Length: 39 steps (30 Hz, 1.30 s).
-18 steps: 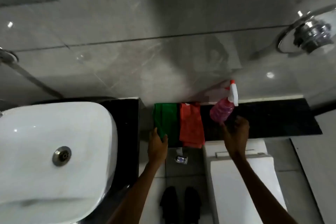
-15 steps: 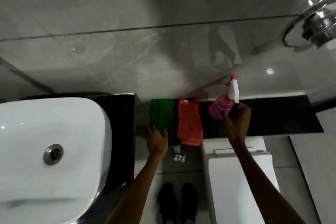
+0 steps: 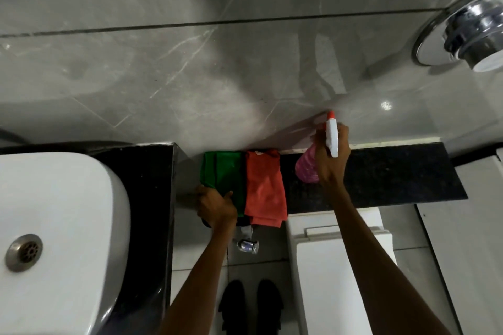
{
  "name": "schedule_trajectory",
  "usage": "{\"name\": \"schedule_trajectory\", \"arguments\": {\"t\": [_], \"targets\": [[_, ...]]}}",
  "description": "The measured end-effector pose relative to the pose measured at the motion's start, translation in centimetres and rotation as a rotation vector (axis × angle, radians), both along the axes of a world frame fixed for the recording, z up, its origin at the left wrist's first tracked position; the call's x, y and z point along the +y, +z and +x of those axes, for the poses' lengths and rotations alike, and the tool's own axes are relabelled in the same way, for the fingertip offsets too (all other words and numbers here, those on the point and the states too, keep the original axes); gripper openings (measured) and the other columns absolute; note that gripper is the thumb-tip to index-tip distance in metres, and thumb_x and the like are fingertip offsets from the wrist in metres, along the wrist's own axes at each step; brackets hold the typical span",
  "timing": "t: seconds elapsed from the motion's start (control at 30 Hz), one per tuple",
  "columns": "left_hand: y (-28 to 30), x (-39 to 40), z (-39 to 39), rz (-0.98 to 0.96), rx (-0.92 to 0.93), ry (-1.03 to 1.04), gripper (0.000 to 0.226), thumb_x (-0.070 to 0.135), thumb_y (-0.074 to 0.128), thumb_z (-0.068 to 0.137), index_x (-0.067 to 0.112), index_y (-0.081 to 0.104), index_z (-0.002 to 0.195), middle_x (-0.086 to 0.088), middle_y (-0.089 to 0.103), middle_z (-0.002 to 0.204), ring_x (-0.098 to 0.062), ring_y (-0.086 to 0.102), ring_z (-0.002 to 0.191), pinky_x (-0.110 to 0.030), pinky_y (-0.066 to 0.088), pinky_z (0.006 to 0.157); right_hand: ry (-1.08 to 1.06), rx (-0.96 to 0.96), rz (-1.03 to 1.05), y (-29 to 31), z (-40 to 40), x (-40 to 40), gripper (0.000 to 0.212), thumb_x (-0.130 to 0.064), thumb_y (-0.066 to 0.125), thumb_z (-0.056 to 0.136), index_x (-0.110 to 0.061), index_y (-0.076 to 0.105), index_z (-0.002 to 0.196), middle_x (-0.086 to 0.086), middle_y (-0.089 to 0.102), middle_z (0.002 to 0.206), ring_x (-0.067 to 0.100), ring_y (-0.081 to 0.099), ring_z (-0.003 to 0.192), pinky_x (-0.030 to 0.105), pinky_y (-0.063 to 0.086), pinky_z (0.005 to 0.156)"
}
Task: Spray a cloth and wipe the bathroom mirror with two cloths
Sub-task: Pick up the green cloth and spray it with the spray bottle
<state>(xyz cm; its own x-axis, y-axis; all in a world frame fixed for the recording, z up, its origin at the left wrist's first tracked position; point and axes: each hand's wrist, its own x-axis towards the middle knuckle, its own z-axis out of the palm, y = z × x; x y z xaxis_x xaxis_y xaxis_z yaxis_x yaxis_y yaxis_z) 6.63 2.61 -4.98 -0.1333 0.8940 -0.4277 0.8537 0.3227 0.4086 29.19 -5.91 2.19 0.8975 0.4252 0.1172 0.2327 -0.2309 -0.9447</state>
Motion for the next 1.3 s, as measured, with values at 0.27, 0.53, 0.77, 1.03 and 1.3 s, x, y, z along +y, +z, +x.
{"name": "schedule_trajectory", "arguments": {"t": [0.27,0.53,0.77,1.03,1.3], "targets": [[1.1,1.6,-0.9,-0.121,-0.19,-0.049,0.059,0.02,0.086,0.08,-0.006,0.059,0.126,-0.029,0.065,0.131,-0.046,0.064,0.123,-0.053,0.057,0.094,0.116,-0.238,-0.015,1.8,-3.3,-1.3,0.014,-0.026,0.06,0.105,-0.02,0.058,0.118,0.007,0.061,0.101,0.006,0.062,0.085,0.011,0.05,0.076],[3.2,2.2,-1.0,-0.216,-0.603,0.017,0.055,-0.005,0.082,0.074,-0.005,0.064,0.126,-0.025,0.071,0.125,-0.036,0.07,0.106,-0.029,0.055,0.073,0.24,-0.194,-0.042,4.1,-8.6,-3.5,0.021,-0.002,0.065,0.095,-0.016,0.062,0.11,0.003,0.054,0.118,0.006,0.061,0.1,0.017,0.053,0.089],[12.9,0.6,-3.6,-0.333,-1.096,0.089,0.033,-0.007,0.077,0.082,0.0,0.073,0.114,-0.023,0.077,0.113,-0.037,0.076,0.101,-0.046,0.064,0.086,0.455,0.053,-0.009,11.4,-15.1,-5.0,0.025,0.008,0.058,0.086,-0.011,0.069,0.099,-0.014,0.074,0.081,0.001,0.071,0.07,0.014,0.054,0.062],[27.6,0.6,-9.4,-0.312,-1.335,-0.048,0.045,-0.01,0.072,0.085,0.006,0.066,0.126,-0.012,0.079,0.115,-0.026,0.078,0.1,-0.035,0.064,0.076,0.555,0.204,0.052,22.3,-19.4,-5.2,0.012,-0.005,0.07,0.097,-0.002,0.074,0.107,0.011,0.079,0.097,0.014,0.078,0.092,0.029,0.064,0.088],[31.2,0.8,-11.0,-0.264,-1.408,-0.111,0.055,-0.015,0.071,0.081,0.016,0.065,0.127,-0.014,0.077,0.122,-0.029,0.075,0.11,-0.039,0.064,0.081,0.551,0.1,0.029,23.8,-21.9,-4.7,0.049,-0.056,0.072,0.09,-0.012,0.072,0.069,0.011,0.071,0.057,0.026,0.072,0.055,0.053,0.062,0.068]]}}
